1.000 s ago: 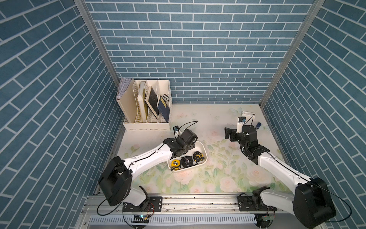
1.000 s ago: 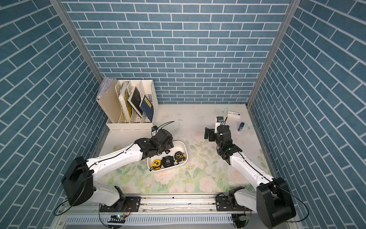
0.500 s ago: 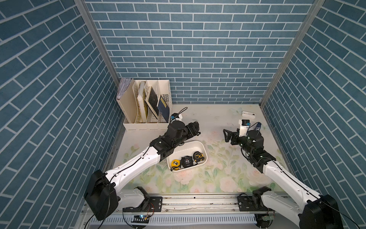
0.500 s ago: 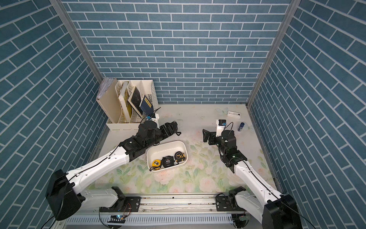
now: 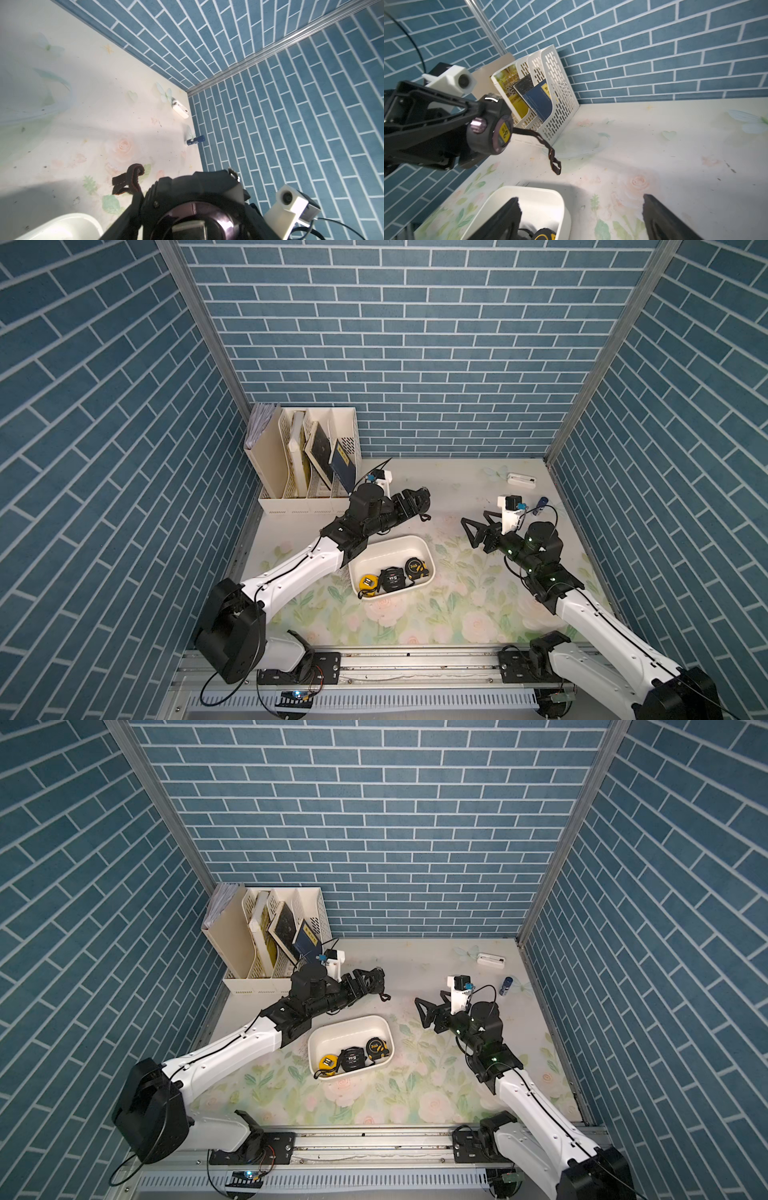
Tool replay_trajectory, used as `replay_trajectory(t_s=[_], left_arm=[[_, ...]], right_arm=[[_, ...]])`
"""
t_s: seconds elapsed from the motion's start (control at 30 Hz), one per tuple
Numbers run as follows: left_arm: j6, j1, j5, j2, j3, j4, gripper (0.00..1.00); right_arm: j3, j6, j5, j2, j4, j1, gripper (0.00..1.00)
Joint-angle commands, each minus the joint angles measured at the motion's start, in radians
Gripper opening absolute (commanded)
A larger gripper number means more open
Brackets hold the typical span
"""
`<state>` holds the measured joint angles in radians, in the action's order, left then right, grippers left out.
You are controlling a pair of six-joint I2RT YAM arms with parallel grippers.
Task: Take the tape measure out of the storage box
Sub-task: Pick up the tape measure from the storage box.
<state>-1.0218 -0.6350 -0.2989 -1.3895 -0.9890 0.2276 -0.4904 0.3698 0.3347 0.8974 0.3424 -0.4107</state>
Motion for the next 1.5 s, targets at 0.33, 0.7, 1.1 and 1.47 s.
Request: replay_trajectory(t_s=[0.33, 0.7, 1.1, 1.47], left_arm=[[-0.161, 0.036, -0.055, -0.011, 0.125, 0.397, 0.00], [-0.363, 0.037, -0.097, -0.031, 0.213, 0.562, 0.00], [-0.552, 0.037, -0.176, -0.060, 0.317, 0.735, 0.00], [-0.554, 0.037, -0.325, -0.099, 0.331, 0.772, 0.00]], right_arm=[[0.022, 0.043, 0.066, -0.007, 0.126, -0.075, 0.92], [-0.020, -0.054, 0.010, 0.066, 0.111, -0.151, 0.92], [-0.049, -0.169, -0.149, 0.138, 0.155, -0.271, 0.94], [-0.093, -0.255, -0.283, 0.197, 0.171, -0.364, 0.95]])
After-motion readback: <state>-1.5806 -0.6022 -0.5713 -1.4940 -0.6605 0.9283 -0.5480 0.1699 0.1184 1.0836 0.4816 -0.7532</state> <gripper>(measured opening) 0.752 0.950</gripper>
